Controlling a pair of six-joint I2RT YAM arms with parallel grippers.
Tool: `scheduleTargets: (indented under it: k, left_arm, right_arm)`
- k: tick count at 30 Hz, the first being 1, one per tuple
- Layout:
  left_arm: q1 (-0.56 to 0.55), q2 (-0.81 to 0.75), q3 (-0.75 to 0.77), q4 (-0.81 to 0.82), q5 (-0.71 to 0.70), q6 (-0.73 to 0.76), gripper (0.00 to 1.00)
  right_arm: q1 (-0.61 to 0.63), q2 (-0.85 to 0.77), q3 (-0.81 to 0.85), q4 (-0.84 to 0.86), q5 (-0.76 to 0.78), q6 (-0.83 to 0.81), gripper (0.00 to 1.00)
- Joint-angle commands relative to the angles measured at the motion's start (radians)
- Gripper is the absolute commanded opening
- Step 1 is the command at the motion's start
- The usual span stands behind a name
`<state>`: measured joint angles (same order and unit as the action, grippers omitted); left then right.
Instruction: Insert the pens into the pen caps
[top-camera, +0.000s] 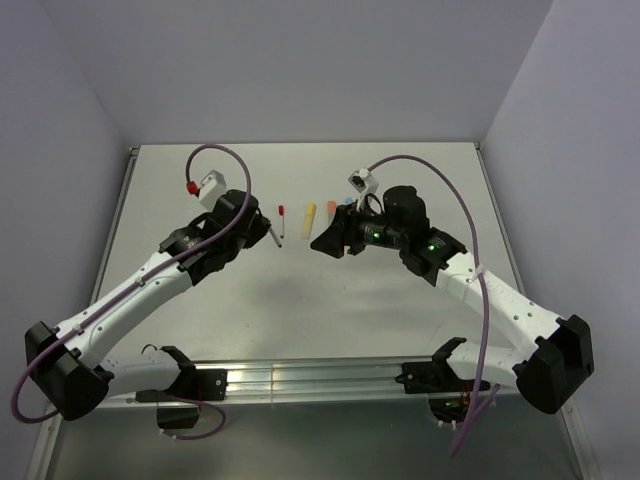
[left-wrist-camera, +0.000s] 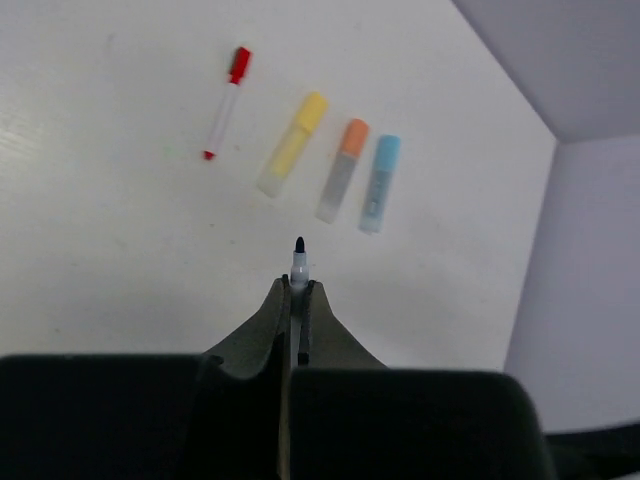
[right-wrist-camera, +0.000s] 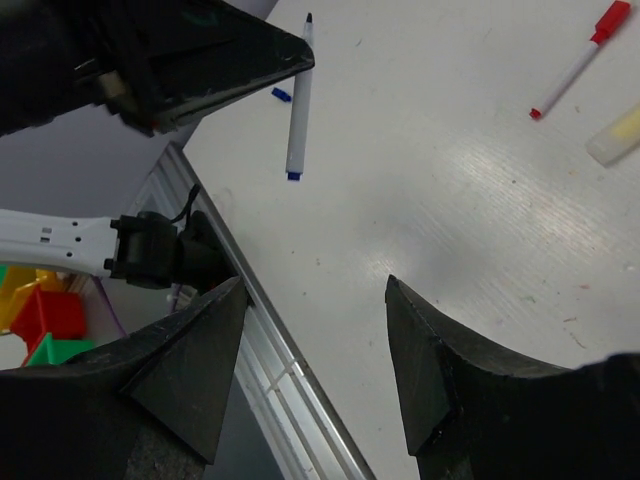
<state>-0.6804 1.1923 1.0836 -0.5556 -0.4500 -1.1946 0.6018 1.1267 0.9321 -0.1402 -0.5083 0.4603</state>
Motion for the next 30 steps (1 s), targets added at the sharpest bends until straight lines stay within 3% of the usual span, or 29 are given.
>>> scheduleTargets:
  k: [1, 13, 30]
  left_arm:
    - [-0.08, -0.008, 0.062, 0.002, -0.061, -0.025, 0.0]
    - [-0.215, 0.018, 0.118, 0.115, -0.092, 0.003, 0.0]
    - [-0.246, 0.081, 0.154, 0.224, -0.065, 0.035, 0.0]
  right_arm:
    - [0.004, 0.027, 0.054, 0.125, -0.039, 0.038, 0.65]
    - [0.007, 0.123, 0.105, 0.162, -0.027, 0.064, 0.62]
    - [0.029, 0.169, 0.149, 0.117, -0.021, 0.058, 0.55]
